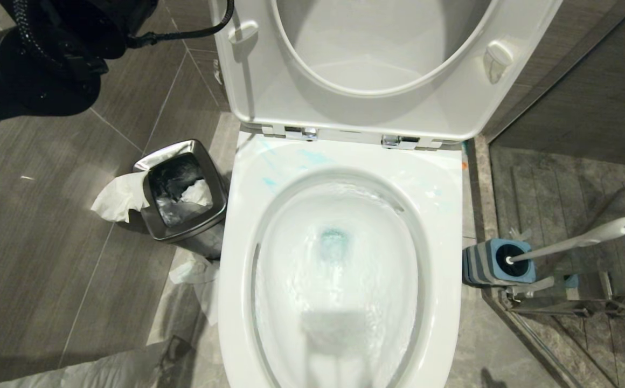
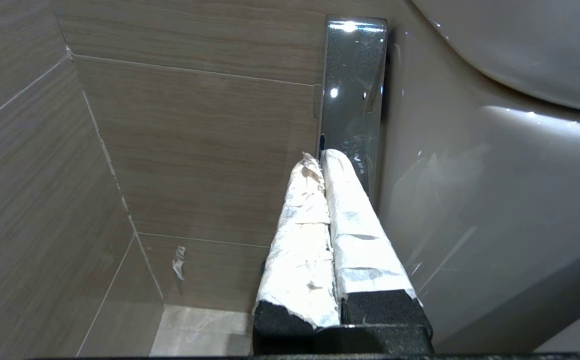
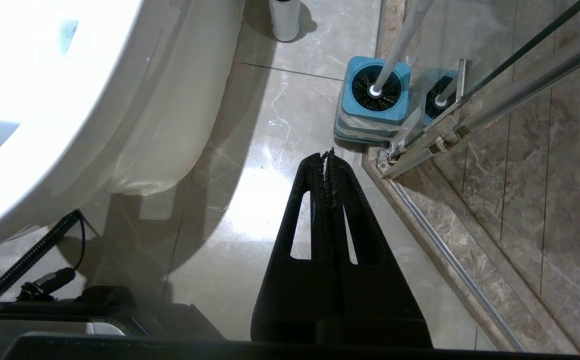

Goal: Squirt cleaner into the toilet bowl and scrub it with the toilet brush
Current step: Flush the toilet

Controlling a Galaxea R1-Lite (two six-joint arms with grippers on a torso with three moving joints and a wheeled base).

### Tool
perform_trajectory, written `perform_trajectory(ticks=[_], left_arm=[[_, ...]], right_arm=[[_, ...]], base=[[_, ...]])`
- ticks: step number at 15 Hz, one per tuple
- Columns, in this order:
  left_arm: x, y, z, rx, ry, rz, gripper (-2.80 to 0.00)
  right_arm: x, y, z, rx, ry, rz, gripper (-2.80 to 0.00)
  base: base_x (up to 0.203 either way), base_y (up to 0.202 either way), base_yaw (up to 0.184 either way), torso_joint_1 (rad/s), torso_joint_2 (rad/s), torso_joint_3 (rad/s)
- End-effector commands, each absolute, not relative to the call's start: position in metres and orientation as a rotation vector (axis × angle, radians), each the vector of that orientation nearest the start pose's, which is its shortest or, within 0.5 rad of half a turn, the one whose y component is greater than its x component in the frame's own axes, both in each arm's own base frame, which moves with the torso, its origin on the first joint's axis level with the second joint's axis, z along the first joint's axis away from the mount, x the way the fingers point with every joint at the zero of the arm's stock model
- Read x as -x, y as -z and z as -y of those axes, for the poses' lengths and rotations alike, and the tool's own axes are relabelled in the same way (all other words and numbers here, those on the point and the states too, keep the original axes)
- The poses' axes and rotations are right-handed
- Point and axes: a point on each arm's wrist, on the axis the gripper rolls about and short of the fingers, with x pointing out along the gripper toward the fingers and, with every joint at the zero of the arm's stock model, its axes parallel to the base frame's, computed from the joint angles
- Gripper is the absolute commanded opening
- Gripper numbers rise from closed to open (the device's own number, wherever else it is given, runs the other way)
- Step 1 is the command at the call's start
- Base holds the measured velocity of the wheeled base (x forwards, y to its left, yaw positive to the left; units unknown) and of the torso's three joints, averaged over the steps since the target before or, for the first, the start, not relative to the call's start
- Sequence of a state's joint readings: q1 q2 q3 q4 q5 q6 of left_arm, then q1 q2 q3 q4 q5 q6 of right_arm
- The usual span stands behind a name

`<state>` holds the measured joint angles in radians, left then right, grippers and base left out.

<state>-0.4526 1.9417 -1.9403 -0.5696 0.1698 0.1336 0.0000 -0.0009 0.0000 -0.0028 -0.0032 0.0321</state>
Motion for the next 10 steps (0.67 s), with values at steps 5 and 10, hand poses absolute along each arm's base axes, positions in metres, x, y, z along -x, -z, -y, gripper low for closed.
perform_trajectory(ticks=[5,10], left_arm=[[-0.295,-0.446,0.136,0.077,0.217,0.662,-2.80],[-0.255,-0.476,0.117,0.087,0.199,0.755,-2.80]], right_arm=[[0.023,-0.076,0.000,-0.032,0.003,0.003,-2.80],[0.023,-0.076,0.000,-0.032,0.003,0.003,-2.80]], base=[[0.000,0.000,0.000,0.000,0.00,0.000],[0.000,0.000,0.000,0.000,0.00,0.000]])
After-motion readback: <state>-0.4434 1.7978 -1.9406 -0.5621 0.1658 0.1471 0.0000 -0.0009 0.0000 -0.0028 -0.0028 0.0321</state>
